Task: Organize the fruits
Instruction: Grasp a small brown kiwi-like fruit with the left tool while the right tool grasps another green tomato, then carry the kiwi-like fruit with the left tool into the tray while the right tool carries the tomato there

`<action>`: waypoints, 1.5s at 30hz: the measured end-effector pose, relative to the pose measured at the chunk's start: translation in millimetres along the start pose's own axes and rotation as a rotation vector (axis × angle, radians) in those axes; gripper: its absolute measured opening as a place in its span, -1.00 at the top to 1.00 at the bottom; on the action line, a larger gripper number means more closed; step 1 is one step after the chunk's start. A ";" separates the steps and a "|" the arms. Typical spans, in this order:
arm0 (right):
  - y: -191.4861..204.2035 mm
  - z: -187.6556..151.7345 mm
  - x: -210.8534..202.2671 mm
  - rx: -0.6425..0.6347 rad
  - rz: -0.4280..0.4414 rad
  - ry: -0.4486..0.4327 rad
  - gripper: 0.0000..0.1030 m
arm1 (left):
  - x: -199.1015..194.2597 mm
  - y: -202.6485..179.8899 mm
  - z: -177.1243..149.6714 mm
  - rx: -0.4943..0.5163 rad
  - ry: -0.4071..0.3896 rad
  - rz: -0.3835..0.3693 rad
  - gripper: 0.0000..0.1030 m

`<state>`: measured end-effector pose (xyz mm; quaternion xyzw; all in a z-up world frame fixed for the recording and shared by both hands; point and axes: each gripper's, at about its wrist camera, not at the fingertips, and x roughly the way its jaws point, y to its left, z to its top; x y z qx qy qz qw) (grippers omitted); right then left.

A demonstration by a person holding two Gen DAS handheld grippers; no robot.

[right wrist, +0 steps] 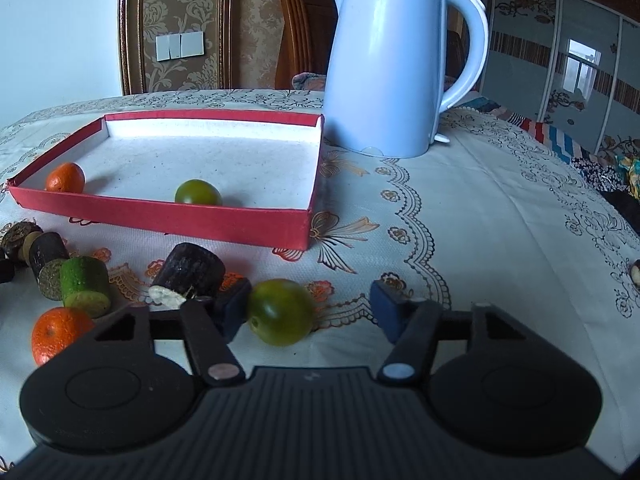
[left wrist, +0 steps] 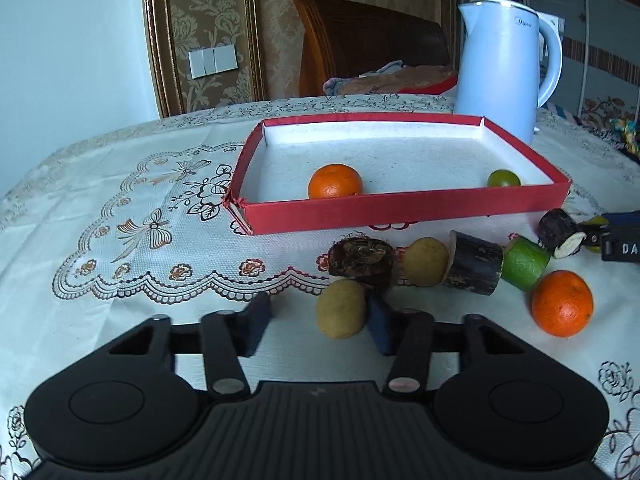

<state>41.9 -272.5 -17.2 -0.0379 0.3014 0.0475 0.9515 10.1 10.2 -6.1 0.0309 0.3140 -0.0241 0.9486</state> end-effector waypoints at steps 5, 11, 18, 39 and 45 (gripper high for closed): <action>-0.2 -0.1 -1.8 0.000 0.005 -0.009 0.05 | -2.6 0.3 -0.4 -0.003 -0.011 -0.010 0.42; 1.6 0.0 -2.9 -0.014 0.008 -0.016 0.27 | -6.1 -1.9 -0.8 0.007 -0.028 -0.029 0.51; 4.0 -0.3 -5.9 -0.025 0.007 -0.035 0.42 | -6.3 2.6 0.3 -0.014 -0.032 -0.013 0.51; -16.2 -1.2 -31.3 0.061 -0.012 -0.131 0.41 | -20.6 4.0 4.9 -0.035 -0.132 -0.017 0.51; -24.8 -4.9 -24.4 0.073 0.006 -0.093 0.41 | -20.4 6.5 4.5 -0.051 -0.127 -0.019 0.51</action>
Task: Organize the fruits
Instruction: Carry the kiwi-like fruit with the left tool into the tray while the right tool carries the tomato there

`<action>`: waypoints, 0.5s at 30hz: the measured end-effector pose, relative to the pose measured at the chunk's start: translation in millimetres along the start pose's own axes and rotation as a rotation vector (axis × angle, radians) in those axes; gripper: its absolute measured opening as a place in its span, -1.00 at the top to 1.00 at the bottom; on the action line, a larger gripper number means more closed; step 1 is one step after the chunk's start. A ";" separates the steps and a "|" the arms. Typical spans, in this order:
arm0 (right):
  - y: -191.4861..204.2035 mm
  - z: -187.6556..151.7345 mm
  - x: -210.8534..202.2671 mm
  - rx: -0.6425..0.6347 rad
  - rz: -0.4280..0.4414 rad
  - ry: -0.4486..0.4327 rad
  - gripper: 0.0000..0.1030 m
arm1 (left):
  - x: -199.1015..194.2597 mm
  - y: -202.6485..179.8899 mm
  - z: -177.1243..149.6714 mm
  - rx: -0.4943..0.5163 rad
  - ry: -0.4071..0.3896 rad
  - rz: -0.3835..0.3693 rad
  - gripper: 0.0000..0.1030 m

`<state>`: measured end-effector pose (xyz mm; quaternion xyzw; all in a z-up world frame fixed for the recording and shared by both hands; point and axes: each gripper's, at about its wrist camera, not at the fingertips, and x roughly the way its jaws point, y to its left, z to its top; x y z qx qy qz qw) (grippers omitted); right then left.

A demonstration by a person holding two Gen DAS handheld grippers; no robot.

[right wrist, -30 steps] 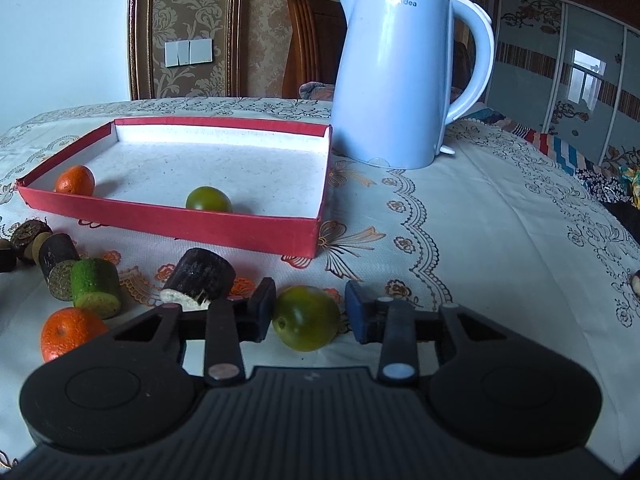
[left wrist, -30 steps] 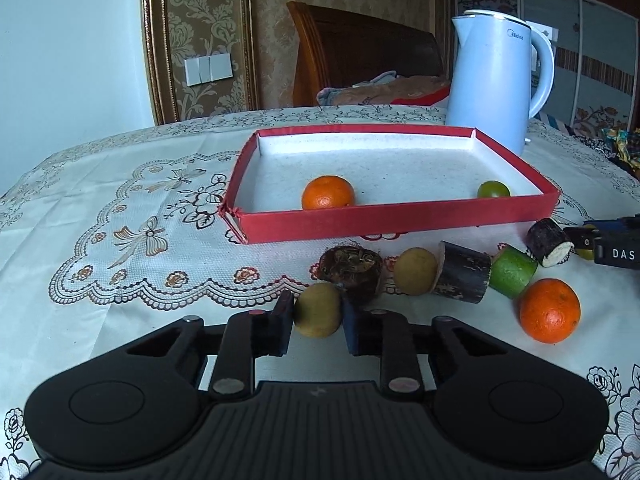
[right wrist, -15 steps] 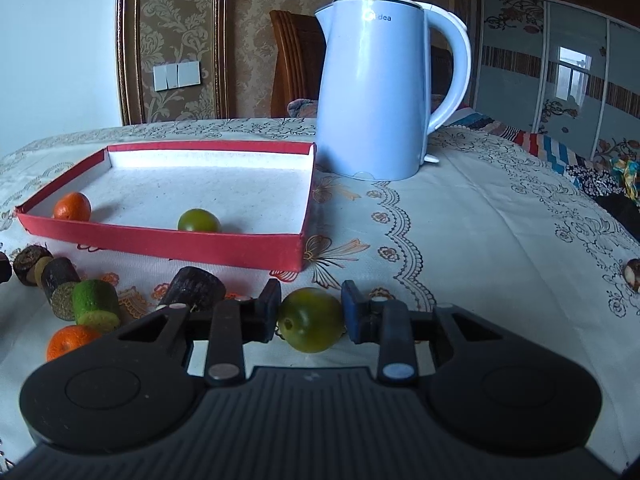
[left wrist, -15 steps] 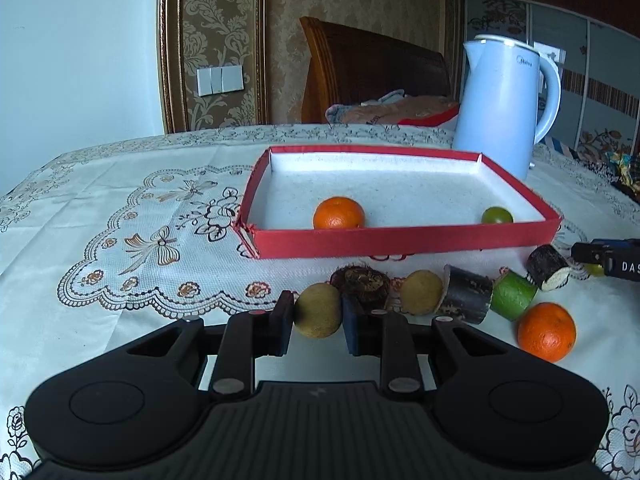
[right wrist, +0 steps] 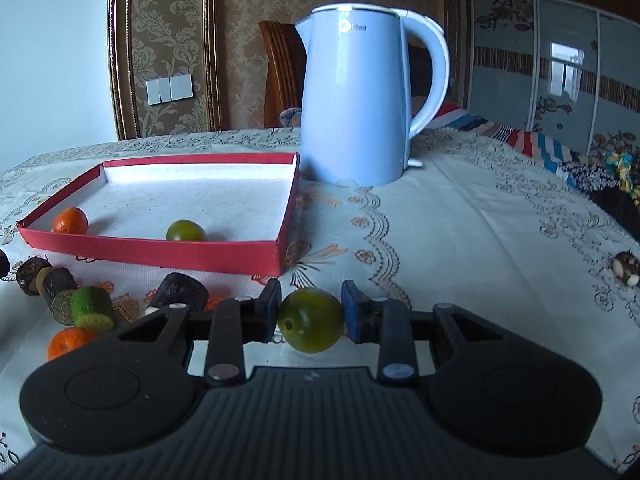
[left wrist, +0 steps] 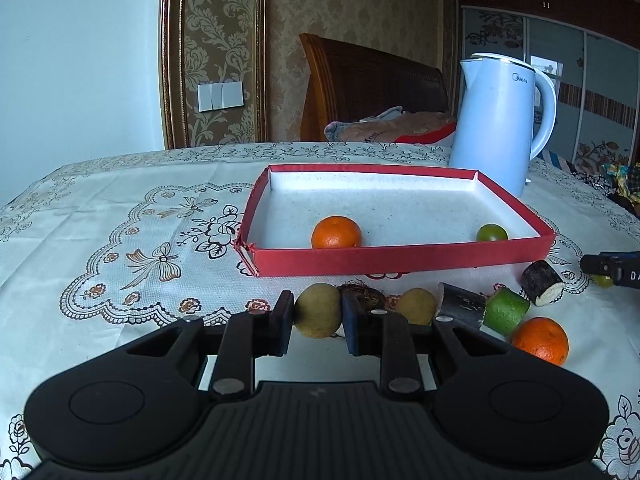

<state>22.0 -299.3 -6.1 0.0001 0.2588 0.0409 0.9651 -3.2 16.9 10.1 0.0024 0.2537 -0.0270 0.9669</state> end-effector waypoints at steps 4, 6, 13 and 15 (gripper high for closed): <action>1.3 -4.4 -12.2 -0.028 0.005 -0.057 0.41 | 0.7 0.4 -0.3 0.001 0.001 -0.001 0.51; 2.1 -7.4 -23.1 -0.059 -0.001 -0.103 0.41 | 1.0 0.6 -0.6 0.002 0.002 -0.005 0.51; 8.9 -16.4 -49.0 -0.162 -0.036 -0.211 0.41 | -0.4 -0.2 -1.3 0.007 -0.002 -0.006 0.51; 12.3 -15.1 -48.9 -0.180 -0.038 -0.214 0.41 | -0.5 -0.5 -0.3 0.004 -0.005 -0.006 0.51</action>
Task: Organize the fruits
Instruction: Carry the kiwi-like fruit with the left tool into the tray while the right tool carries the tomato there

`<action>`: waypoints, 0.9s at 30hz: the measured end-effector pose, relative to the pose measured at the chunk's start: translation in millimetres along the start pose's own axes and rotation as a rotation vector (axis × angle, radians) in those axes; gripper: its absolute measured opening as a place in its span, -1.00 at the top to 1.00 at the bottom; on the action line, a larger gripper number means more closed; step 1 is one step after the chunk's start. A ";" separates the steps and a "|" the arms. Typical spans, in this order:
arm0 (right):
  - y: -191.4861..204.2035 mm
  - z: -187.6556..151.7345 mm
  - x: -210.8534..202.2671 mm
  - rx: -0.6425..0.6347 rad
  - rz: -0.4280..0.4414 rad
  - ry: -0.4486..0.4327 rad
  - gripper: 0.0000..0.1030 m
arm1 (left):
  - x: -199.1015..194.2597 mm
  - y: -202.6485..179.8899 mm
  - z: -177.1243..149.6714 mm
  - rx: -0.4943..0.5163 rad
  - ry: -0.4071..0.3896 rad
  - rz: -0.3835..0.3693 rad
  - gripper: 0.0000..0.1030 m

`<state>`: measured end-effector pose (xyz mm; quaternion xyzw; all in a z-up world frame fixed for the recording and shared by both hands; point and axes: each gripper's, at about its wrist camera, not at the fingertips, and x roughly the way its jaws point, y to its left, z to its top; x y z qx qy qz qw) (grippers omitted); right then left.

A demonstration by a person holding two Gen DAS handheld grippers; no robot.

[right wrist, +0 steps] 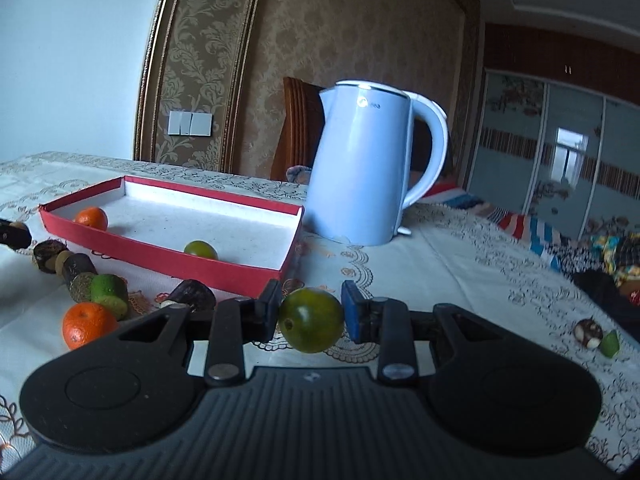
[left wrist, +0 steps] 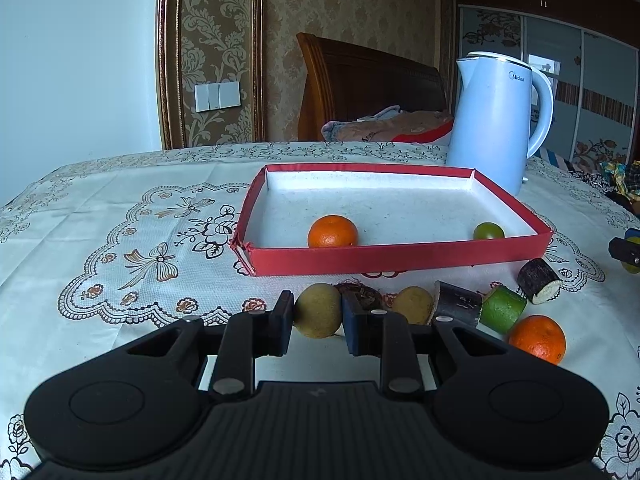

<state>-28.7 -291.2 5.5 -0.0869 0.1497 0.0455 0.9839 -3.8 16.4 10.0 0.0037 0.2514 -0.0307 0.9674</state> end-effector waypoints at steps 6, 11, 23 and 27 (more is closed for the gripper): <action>4.3 16.3 22.1 0.011 0.030 0.034 0.41 | 9.5 -2.7 13.2 -0.004 0.010 -0.011 0.51; 11.9 36.0 46.3 0.039 0.074 0.057 0.41 | 21.6 -6.8 35.4 0.001 -0.007 0.000 0.51; 33.5 63.9 118.2 0.113 0.087 0.136 0.41 | 83.0 -18.7 74.1 -0.031 0.048 0.007 0.51; 39.1 66.4 143.4 0.128 0.076 0.177 0.41 | 104.1 -19.7 82.5 -0.043 0.062 0.024 0.51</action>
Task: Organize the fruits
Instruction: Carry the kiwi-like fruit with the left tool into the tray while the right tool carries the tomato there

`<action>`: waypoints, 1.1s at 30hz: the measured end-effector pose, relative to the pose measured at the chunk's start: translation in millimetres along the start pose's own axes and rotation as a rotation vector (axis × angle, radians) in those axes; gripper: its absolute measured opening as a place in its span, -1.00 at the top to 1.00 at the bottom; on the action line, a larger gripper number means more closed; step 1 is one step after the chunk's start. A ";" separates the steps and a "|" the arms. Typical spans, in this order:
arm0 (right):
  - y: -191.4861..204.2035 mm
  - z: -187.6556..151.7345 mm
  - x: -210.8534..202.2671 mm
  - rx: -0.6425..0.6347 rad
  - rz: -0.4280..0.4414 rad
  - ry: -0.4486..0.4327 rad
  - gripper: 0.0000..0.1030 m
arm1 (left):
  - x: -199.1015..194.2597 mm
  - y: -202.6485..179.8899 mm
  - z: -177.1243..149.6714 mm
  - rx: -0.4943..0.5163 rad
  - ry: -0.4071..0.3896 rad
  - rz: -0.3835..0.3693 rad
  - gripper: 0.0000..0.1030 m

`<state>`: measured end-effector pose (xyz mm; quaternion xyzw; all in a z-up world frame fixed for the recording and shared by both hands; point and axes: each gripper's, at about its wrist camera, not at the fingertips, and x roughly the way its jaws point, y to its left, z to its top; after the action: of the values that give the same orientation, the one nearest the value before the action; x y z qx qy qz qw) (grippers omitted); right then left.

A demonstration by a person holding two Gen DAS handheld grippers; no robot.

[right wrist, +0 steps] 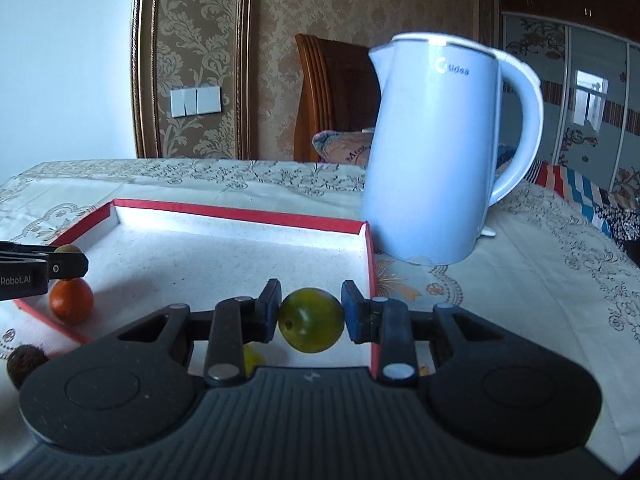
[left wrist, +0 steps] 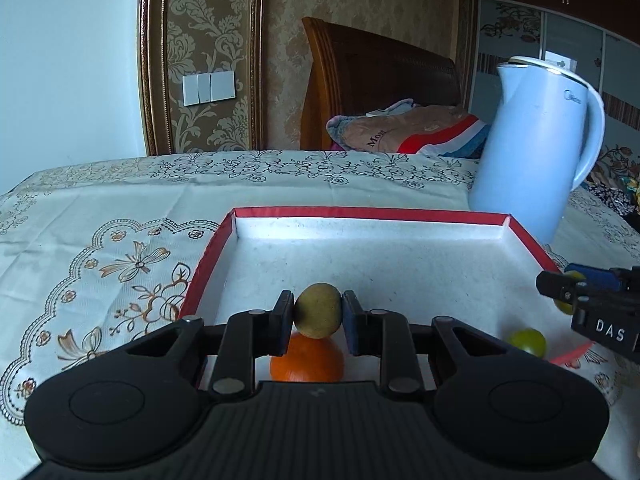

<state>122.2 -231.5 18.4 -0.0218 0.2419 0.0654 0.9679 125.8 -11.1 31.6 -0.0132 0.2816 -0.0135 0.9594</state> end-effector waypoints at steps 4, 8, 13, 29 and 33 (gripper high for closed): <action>4.1 1.8 23.0 0.004 -0.009 0.042 0.41 | 18.8 0.9 4.2 -0.012 0.032 0.010 0.51; 6.8 3.7 38.0 0.013 -0.007 0.071 0.41 | 33.0 3.0 4.5 -0.023 0.058 0.015 0.51; 11.9 4.5 49.4 0.006 -0.007 0.094 0.41 | 40.4 4.7 3.7 -0.027 0.072 0.016 0.51; 10.5 6.4 51.9 0.002 -0.003 0.130 0.40 | 47.0 -0.9 -0.5 -0.001 0.074 0.040 0.51; 11.1 5.8 51.8 0.007 0.002 0.140 0.25 | 46.6 -1.5 -1.6 0.000 0.074 0.040 0.51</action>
<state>168.6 -214.1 -1.0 -0.0227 0.3092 0.0638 0.9486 164.1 -14.2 5.1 -0.0070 0.3169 0.0051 0.9484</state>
